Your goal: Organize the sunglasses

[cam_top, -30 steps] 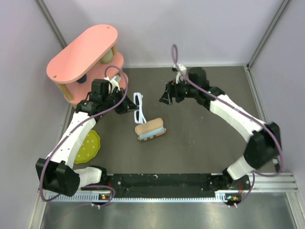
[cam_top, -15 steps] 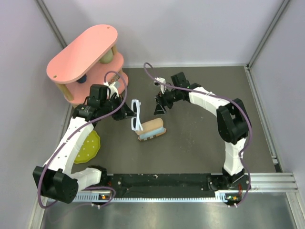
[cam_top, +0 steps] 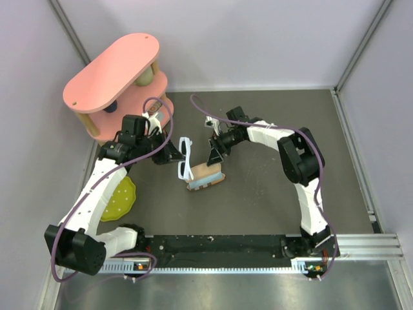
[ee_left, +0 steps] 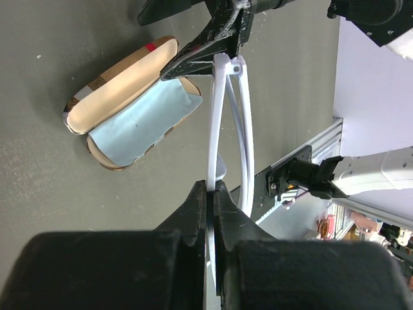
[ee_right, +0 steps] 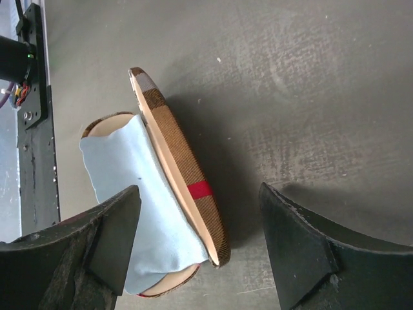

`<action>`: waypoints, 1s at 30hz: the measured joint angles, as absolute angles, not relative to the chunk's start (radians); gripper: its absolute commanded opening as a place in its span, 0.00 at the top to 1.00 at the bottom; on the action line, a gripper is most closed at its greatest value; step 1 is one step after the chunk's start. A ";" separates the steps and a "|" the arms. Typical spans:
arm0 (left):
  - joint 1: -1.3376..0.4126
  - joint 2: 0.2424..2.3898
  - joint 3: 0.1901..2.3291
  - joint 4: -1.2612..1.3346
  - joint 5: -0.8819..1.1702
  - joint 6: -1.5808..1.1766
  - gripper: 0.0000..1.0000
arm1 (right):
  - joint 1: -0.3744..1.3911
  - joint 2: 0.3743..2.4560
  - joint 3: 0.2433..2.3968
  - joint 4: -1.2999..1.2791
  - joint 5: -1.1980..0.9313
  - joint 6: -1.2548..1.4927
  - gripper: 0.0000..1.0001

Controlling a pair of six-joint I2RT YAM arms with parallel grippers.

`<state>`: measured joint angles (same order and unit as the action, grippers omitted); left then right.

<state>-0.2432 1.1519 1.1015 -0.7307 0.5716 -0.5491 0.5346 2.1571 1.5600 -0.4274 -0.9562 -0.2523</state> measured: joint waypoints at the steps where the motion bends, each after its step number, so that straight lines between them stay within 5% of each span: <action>1: -0.244 1.152 1.102 -0.732 0.572 -0.549 1.00 | 0.535 2.165 1.560 -0.430 -0.959 -0.253 0.27; 19: -0.243 1.155 1.102 -0.765 0.572 -0.525 1.00 | 0.535 2.211 1.575 -0.459 -1.002 -0.271 0.44; 30: -0.242 1.158 1.102 -0.767 0.576 -0.519 1.00 | 0.535 2.208 1.517 -0.464 -0.977 -0.288 0.67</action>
